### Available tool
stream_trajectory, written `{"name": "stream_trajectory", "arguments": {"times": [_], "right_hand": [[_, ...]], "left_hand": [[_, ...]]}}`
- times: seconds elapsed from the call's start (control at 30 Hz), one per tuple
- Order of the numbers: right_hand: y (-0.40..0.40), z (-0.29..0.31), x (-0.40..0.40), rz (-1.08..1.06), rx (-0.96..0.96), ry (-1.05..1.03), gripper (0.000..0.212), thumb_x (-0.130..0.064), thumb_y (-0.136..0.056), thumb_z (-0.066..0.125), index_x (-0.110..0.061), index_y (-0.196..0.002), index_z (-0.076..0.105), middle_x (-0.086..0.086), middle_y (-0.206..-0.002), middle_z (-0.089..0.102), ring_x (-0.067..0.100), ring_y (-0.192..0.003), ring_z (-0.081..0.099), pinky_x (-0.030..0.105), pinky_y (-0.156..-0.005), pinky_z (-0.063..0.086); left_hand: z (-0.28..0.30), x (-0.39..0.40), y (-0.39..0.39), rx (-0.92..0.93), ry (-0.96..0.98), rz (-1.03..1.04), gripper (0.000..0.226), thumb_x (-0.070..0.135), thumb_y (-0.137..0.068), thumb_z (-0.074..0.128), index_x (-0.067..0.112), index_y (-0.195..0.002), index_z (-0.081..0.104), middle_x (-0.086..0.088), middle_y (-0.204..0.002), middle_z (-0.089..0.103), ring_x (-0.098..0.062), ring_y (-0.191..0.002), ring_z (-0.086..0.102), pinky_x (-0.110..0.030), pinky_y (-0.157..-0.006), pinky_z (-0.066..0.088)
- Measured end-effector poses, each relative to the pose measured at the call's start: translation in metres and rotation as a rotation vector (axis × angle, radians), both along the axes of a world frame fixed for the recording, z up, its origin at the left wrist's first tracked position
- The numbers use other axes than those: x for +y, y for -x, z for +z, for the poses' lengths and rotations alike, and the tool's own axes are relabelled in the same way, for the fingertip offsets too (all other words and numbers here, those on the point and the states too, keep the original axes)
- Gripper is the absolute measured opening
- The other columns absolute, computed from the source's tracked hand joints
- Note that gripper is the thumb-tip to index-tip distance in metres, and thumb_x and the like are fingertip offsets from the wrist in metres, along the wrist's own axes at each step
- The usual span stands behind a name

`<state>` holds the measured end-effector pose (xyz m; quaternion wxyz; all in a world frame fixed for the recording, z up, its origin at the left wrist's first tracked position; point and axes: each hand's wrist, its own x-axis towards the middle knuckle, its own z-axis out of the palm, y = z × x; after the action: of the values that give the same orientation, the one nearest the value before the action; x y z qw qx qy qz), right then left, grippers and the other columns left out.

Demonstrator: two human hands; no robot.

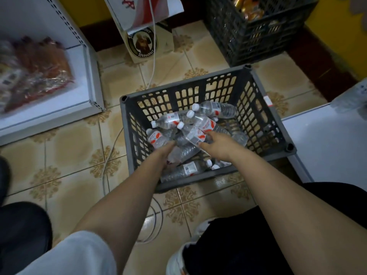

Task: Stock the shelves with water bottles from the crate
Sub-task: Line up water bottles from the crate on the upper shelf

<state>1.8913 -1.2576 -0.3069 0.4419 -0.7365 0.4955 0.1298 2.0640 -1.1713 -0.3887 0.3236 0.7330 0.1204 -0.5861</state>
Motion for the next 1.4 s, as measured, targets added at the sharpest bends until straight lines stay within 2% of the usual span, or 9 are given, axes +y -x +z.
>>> {"name": "stream_trajectory", "arguments": {"times": [0.17,0.33,0.43,0.53,0.63,0.93,1.13,1.3,1.4], "right_hand": [[0.005,0.016,-0.002,-0.096,-0.056,0.036,0.047,-0.047,-0.095,0.051,-0.019,-0.134,0.053,0.007,-0.130,0.059,0.026,-0.113,0.056,0.031,-0.090,0.044],[0.012,0.068,0.004,-0.303,-0.305,-0.027,0.066,-0.063,-0.090,0.049,-0.024,-0.144,0.044,-0.002,-0.139,0.053,0.020,-0.120,0.055,0.042,-0.103,0.045],[0.019,0.114,0.006,-0.378,-0.444,-0.080,0.085,-0.081,-0.072,0.054,-0.028,-0.137,0.048,-0.002,-0.136,0.056,0.017,-0.111,0.062,0.046,-0.097,0.051],[0.037,0.167,0.009,-0.358,-0.531,0.038,0.038,-0.058,-0.080,0.068,-0.031,-0.106,0.059,-0.001,-0.112,0.067,0.016,-0.098,0.068,0.043,-0.089,0.057],[0.068,0.222,0.011,-0.403,-0.542,0.235,0.043,-0.045,-0.080,0.074,-0.028,-0.114,0.054,-0.006,-0.106,0.066,0.012,-0.097,0.066,0.040,-0.088,0.057],[0.178,0.368,0.035,-0.522,-0.636,0.741,0.066,-0.046,-0.079,0.075,-0.032,-0.132,0.039,-0.024,-0.107,0.055,-0.006,-0.094,0.057,0.012,-0.074,0.046],[0.264,0.437,0.038,-0.711,-0.607,0.773,0.067,-0.044,-0.077,0.077,-0.028,-0.130,0.040,-0.012,-0.115,0.061,0.011,-0.100,0.062,0.038,-0.080,0.059],[0.327,0.467,0.037,-0.780,-0.628,0.838,0.054,-0.035,-0.082,0.075,-0.031,-0.124,0.041,-0.018,-0.104,0.059,0.010,-0.098,0.063,0.029,-0.067,0.058],[0.351,0.462,0.031,-0.870,-0.575,0.921,0.055,-0.035,-0.082,0.075,-0.032,-0.122,0.038,-0.015,-0.105,0.055,0.015,-0.101,0.062,0.026,-0.065,0.055]], "left_hand": [[0.062,0.030,0.000,0.322,0.337,0.130,0.052,0.035,-0.087,0.066,0.010,-0.130,0.052,-0.017,-0.123,0.060,-0.029,-0.100,0.063,-0.027,-0.050,0.057],[0.117,0.074,0.033,0.017,0.554,-0.228,0.042,0.021,-0.093,0.063,0.010,-0.131,0.051,-0.015,-0.121,0.066,-0.031,-0.103,0.068,-0.039,-0.077,0.060],[0.159,0.074,0.056,-0.179,0.694,-0.461,0.041,0.018,-0.089,0.069,0.020,-0.127,0.054,-0.005,-0.115,0.070,-0.019,-0.097,0.071,-0.035,-0.076,0.060],[0.195,0.060,0.079,-0.422,0.815,-0.672,0.053,0.031,-0.081,0.079,0.032,-0.127,0.052,0.009,-0.115,0.069,-0.001,-0.097,0.068,-0.020,-0.080,0.054],[0.236,0.044,0.108,-0.504,0.981,-0.711,0.052,0.021,-0.080,0.080,0.040,-0.118,0.049,0.022,-0.107,0.066,0.013,-0.097,0.062,-0.005,-0.078,0.047],[0.374,-0.019,0.201,-0.692,1.461,-0.840,0.060,0.024,-0.075,0.083,0.043,-0.122,0.049,0.029,-0.109,0.065,0.009,-0.099,0.063,-0.011,-0.082,0.050],[0.445,-0.057,0.288,-0.731,1.719,-0.964,0.058,0.034,-0.080,0.078,0.033,-0.130,0.049,0.020,-0.114,0.066,0.011,-0.102,0.061,-0.008,-0.083,0.049],[0.474,-0.088,0.346,-0.973,1.713,-1.174,0.079,0.071,-0.074,0.065,0.039,-0.140,0.036,0.018,-0.133,0.057,-0.002,-0.116,0.058,-0.030,-0.095,0.052],[0.479,-0.105,0.376,-1.093,1.664,-1.259,0.081,0.070,-0.074,0.066,0.036,-0.142,0.036,0.012,-0.135,0.058,-0.011,-0.117,0.058,-0.031,-0.097,0.050]]}}
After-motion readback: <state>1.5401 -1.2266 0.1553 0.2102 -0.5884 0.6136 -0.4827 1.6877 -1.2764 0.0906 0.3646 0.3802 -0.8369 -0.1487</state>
